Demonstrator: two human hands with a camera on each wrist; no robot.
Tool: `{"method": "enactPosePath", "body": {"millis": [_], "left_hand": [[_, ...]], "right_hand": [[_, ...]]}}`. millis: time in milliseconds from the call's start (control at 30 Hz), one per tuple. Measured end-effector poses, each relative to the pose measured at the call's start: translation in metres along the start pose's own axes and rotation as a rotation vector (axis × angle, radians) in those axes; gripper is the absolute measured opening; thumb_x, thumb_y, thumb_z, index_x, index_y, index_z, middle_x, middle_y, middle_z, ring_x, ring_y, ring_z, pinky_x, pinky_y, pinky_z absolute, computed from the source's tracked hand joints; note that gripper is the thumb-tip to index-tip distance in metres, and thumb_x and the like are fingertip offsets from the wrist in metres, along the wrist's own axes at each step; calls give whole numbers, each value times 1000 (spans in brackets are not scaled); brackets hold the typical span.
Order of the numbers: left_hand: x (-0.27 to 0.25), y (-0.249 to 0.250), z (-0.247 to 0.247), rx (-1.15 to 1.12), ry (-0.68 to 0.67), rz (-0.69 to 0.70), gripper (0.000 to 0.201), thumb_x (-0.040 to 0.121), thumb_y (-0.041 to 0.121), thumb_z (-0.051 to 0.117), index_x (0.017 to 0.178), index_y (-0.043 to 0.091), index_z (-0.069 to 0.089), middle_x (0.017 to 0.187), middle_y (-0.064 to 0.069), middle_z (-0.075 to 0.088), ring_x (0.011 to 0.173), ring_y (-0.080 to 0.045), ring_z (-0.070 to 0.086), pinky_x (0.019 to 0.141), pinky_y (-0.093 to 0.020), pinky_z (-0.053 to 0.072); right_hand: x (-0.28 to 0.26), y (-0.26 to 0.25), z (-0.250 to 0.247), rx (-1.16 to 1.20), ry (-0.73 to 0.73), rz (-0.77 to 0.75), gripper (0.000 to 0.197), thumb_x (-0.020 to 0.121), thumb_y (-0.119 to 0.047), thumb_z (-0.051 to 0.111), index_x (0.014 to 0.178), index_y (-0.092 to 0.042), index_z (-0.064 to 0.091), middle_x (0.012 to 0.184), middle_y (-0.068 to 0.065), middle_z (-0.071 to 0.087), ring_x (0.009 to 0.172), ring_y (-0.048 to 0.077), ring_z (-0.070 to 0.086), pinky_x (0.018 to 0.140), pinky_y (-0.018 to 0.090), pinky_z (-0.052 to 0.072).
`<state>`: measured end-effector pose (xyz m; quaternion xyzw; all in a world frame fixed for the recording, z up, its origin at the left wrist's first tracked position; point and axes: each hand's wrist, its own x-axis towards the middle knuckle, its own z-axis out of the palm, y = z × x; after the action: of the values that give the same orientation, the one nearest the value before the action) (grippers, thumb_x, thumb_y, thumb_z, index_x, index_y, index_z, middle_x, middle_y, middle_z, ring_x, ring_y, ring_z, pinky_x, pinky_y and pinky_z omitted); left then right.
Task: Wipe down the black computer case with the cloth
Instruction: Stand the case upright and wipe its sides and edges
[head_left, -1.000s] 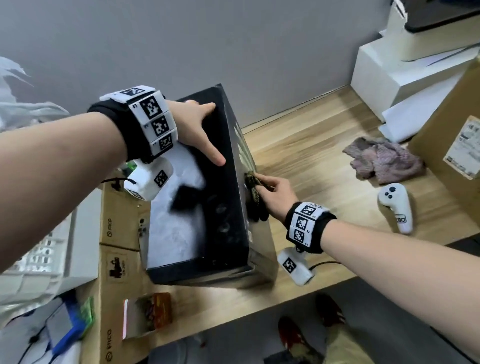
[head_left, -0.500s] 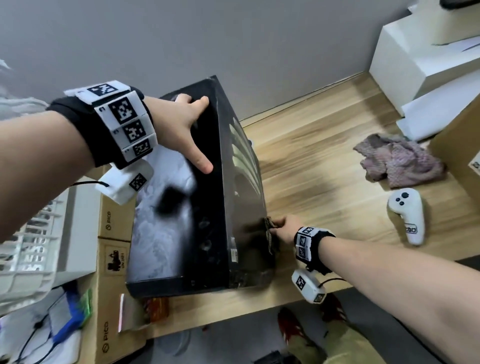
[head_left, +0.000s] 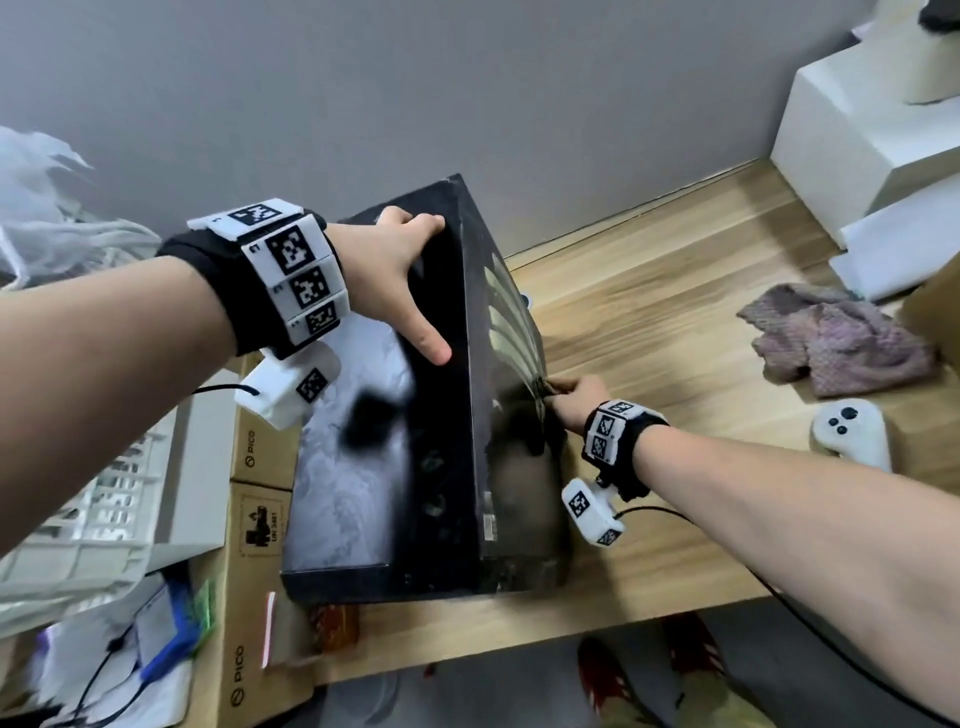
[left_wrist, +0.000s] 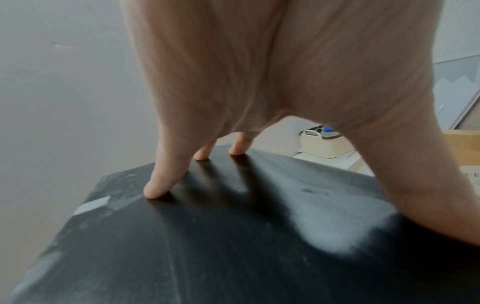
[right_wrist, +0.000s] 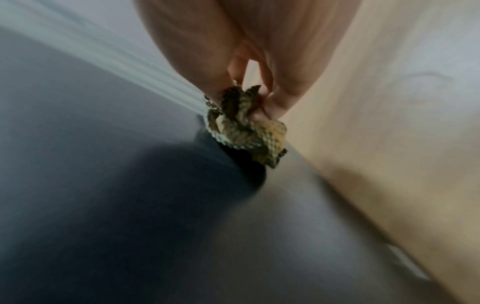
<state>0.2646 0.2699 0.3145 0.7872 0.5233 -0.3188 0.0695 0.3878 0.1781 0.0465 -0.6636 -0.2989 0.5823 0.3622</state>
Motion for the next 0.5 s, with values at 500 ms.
{"method": "enactPosePath", "body": {"millis": [500], "left_hand": [[1,2,-3,-7,-5,-7,162,14,83,74,152,35,4,151,1,20,132,-27,45,108,-46,41]], "right_hand": [[-124,-32,-12,36,-139,-841,39,81,1,62,116,-17,68,86,-8,52,82,3,55,81,13,43]]}}
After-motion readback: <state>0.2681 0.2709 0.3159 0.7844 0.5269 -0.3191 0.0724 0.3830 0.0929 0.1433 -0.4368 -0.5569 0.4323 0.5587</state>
